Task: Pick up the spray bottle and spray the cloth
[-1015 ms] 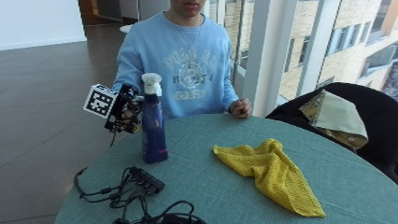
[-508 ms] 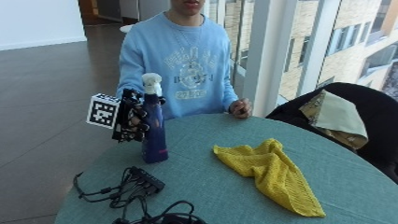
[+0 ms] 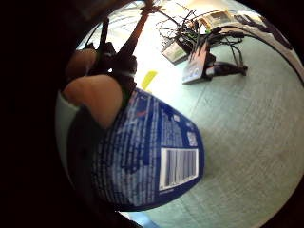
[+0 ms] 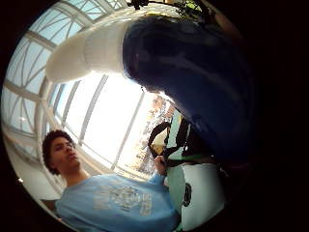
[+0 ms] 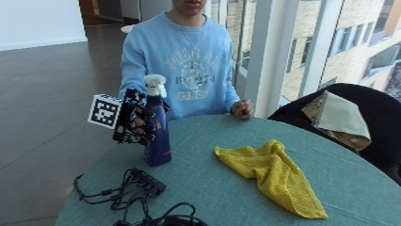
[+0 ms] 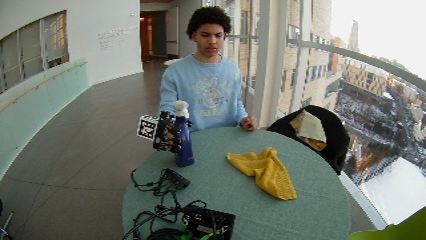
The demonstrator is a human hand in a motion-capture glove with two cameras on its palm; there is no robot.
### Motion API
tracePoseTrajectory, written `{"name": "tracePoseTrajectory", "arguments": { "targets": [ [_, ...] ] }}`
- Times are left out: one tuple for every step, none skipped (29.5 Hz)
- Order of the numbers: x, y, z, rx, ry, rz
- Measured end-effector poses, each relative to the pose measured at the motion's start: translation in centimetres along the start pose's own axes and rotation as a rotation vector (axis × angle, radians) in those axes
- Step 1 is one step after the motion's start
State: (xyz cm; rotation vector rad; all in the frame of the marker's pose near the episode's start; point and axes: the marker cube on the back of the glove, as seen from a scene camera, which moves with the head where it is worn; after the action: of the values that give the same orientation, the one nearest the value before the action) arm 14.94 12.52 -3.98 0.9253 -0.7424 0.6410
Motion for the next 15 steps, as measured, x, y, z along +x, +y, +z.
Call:
{"name": "tracePoseTrajectory", "arguments": {
  "targets": [
    [-0.1,-0.2,0.0,0.000,0.009,-0.001],
    [-0.2,-0.4,0.1,-0.008,0.017,0.000],
    [-0.3,-0.6,0.1,-0.023,0.026,0.002],
    [-0.4,-0.7,0.2,-0.043,0.034,0.005],
    [-0.6,-0.9,0.2,-0.065,0.043,0.008],
    [-0.7,-1.1,0.4,-0.085,0.053,0.010],
    [-1.0,-1.4,0.6,-0.103,0.062,0.011],
    [-1.2,-1.7,0.8,-0.121,0.071,0.013],
    [-1.5,-2.0,1.1,-0.140,0.078,0.016],
    [-1.7,-2.4,1.4,-0.162,0.086,0.020],
    [-2.0,-2.7,1.7,-0.186,0.092,0.021],
    [-2.2,-2.9,1.9,-0.210,0.097,0.016],
    [-2.5,-3.2,2.2,-0.235,0.103,0.006],
    [-2.8,-3.5,2.5,-0.262,0.111,-0.005],
    [-3.1,-3.8,2.8,-0.294,0.124,-0.014]
  ]
}}
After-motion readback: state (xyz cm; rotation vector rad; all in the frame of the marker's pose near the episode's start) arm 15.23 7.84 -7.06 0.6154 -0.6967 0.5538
